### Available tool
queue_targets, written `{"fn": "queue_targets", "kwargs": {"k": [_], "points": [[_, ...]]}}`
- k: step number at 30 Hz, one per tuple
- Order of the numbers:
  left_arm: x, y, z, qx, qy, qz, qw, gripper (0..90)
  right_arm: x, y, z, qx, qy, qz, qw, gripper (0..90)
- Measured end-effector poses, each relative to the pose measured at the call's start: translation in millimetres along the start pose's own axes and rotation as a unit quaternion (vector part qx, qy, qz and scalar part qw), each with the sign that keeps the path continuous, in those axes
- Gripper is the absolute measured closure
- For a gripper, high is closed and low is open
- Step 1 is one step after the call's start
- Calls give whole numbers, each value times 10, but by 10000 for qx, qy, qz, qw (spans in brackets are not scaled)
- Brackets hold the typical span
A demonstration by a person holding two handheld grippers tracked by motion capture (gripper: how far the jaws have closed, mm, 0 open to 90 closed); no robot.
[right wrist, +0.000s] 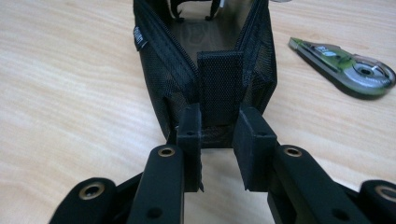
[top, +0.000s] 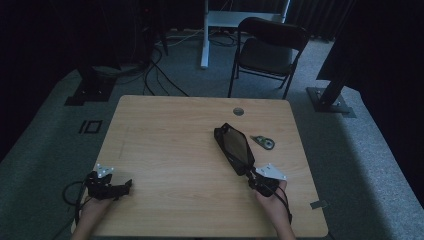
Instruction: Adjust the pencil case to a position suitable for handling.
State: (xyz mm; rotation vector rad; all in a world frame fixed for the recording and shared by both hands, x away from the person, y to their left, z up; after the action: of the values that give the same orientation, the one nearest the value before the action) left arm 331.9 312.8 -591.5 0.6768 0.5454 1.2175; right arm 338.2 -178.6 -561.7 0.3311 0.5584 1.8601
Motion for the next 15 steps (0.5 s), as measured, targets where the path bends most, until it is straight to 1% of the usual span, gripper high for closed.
{"fn": "queue_targets", "kwargs": {"k": [3, 5, 6, 8, 9, 10, 11, 12, 13, 15], "points": [[0, 0, 0, 0, 0, 0, 10000, 3, 18, 89, -63, -13, -55, -44, 10000, 730], [0, 0, 0, 0, 0, 0, 10000, 2, 30, 108, -77, -7, -50, -50, 10000, 730], [0, 0, 0, 0, 0, 0, 10000, 2, 44, 148, -96, -15, -78, -70, 9999, 730], [0, 0, 0, 0, 0, 0, 10000, 3, 55, 166, -105, -18, -111, -83, 9999, 730], [0, 0, 0, 0, 0, 1, 10000, 3, 74, 195, -131, -9, -58, -170, 9998, 730], [0, 0, 0, 0, 0, 0, 10000, 3, 74, 195, -131, -9, -58, -170, 9998, 730], [0, 0, 0, 0, -1, 0, 10000, 2, 88, 220, -157, 11, -45, -250, 9997, 730], [0, 0, 0, 0, 0, 1, 10000, 2, 88, 220, -157, 11, -45, -250, 9997, 730], [0, 0, 0, -1, 0, 1, 10000, 3, 97, 236, -178, 21, 45, -302, 9995, 730], [0, 0, 0, 0, 1, 1, 10000, 3, 106, 249, -191, 29, 25, -312, 9995, 730]]}}
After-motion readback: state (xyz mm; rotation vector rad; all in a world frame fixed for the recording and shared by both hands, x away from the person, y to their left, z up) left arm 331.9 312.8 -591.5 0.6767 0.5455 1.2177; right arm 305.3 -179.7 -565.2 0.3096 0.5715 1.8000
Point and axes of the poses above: each handheld gripper's, and its own axes: y roughly backward along the jaws, z roughly out of its top, x roughly to its left, the point moved 6 cm from there along -y, roughly forward along the jaws, and after that the axes turned 3 degrees about -z, right-handed, at the moved point
